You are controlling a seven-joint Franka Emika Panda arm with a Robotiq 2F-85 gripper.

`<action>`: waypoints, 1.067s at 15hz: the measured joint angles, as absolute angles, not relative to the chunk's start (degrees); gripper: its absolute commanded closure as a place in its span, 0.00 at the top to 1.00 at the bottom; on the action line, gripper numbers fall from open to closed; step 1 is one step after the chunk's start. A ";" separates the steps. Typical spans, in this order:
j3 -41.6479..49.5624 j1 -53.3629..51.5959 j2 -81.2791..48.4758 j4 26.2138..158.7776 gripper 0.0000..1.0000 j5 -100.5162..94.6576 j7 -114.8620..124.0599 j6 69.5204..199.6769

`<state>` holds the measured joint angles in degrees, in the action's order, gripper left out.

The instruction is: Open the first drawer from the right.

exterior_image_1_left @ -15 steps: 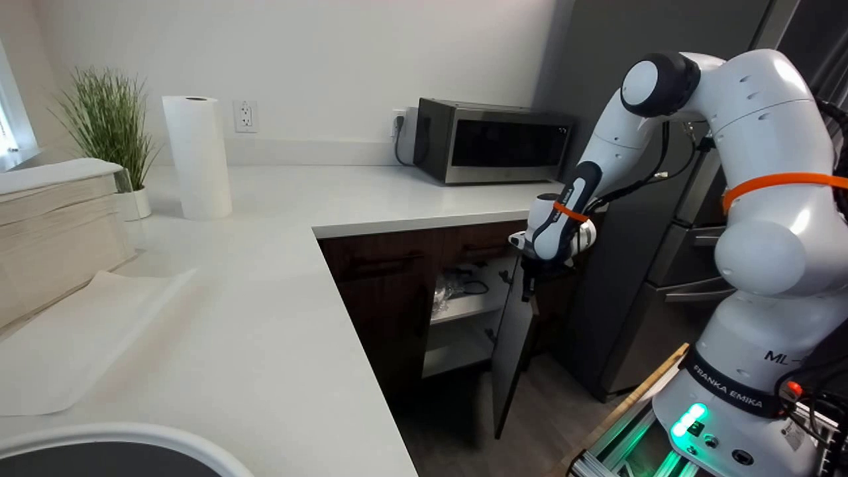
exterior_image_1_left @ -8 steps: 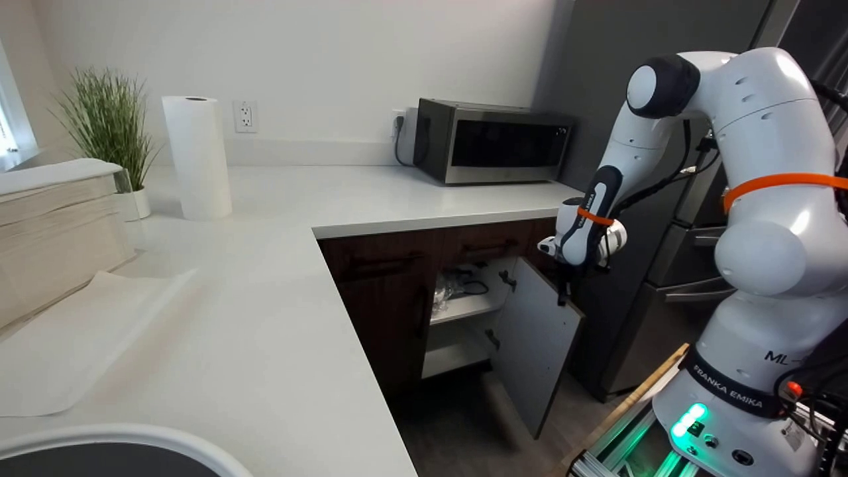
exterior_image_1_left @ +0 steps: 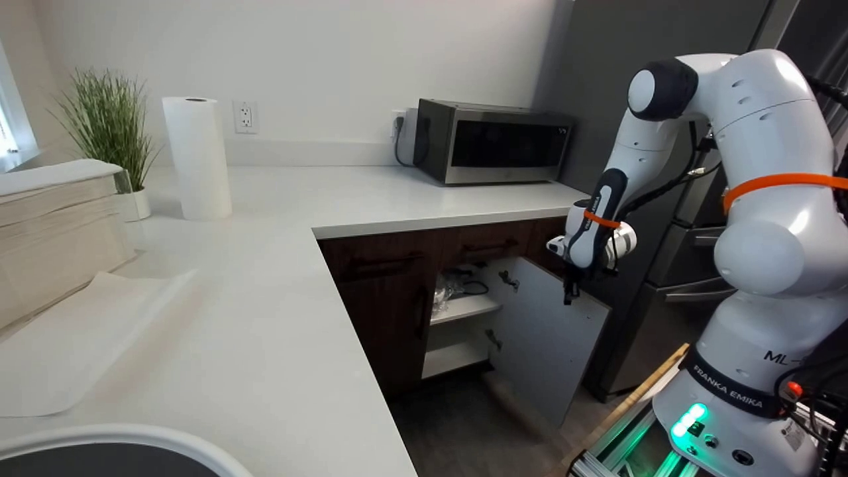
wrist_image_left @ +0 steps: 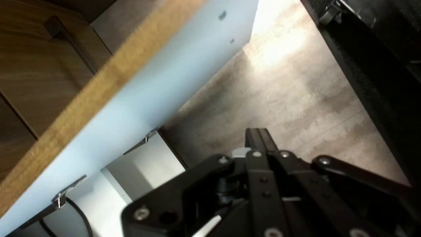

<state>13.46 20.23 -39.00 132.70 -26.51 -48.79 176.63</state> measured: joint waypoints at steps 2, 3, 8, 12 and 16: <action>8.92 20.84 -36.27 133.61 0.47 -22.53 -45.84 174.80; 6.69 20.73 -34.34 134.18 0.56 -20.33 -43.71 172.75; -3.90 20.09 -23.12 136.11 0.93 -7.32 -34.42 158.60; -7.34 18.43 -13.98 136.16 1.00 5.14 -29.59 148.37; -4.75 15.75 -4.99 136.13 1.00 13.13 -23.83 138.84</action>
<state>-4.75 15.75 -4.99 136.13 13.13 -23.83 138.84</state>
